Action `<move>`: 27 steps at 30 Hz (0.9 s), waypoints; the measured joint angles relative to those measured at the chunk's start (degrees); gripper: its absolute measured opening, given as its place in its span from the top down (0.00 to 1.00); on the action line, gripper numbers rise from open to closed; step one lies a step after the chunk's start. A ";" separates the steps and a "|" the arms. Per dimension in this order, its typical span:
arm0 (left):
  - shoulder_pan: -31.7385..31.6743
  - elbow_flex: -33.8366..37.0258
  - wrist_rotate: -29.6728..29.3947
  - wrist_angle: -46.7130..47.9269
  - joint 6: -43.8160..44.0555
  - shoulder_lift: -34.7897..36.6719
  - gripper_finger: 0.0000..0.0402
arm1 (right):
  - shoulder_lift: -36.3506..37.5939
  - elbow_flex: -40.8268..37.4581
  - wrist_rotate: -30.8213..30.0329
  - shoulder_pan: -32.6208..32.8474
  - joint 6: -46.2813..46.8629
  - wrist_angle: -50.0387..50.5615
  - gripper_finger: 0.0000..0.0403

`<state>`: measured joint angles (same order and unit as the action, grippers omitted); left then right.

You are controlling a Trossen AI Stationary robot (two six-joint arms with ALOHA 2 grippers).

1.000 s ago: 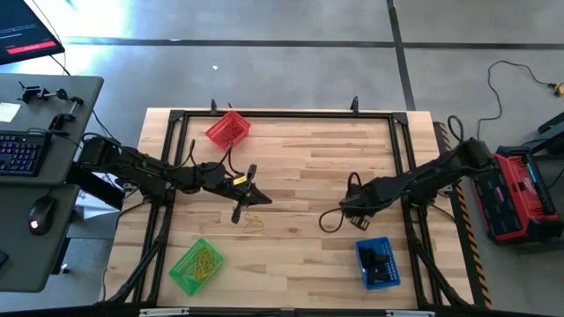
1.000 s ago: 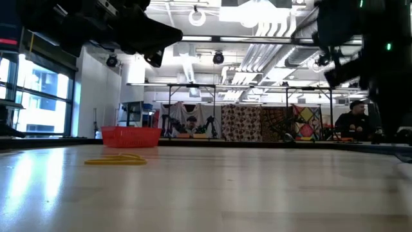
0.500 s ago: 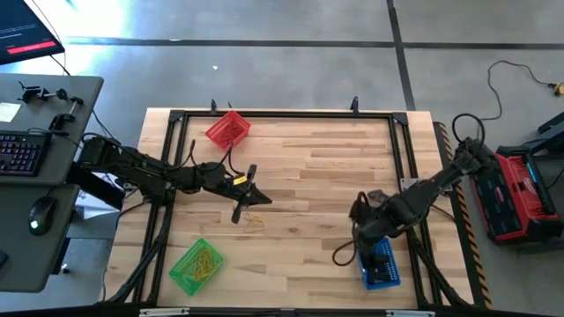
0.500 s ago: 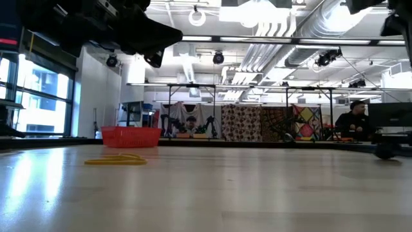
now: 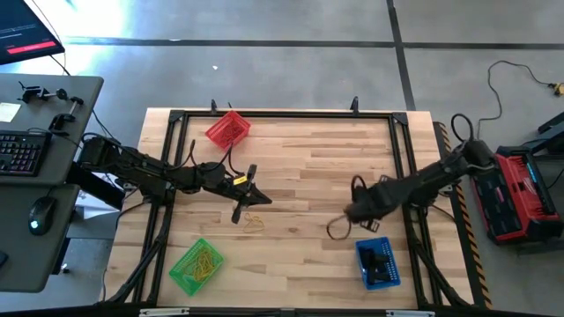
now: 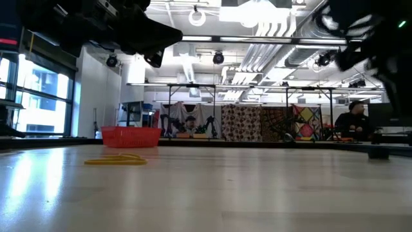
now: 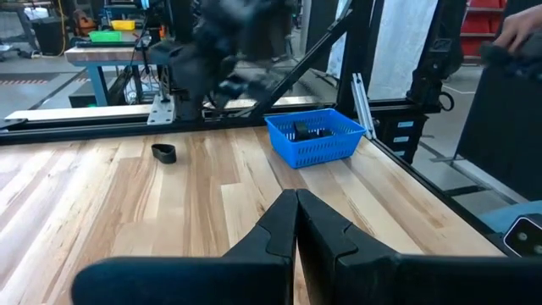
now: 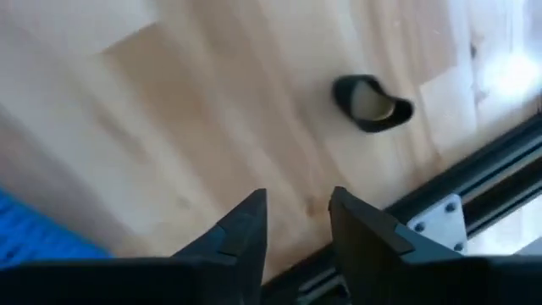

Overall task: Sort rubber bands into baskets
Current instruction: Put the black rubber band into the blue basket

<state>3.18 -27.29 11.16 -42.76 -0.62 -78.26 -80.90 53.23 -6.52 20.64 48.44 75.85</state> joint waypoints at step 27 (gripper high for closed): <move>0.00 -0.02 0.00 0.59 0.44 0.00 1.00 | 0.01 -17.19 1.34 -24.53 -6.30 -25.79 0.82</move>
<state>3.18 -27.31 11.16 -42.17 -0.19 -78.26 -80.90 36.04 -5.19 -3.89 42.14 50.06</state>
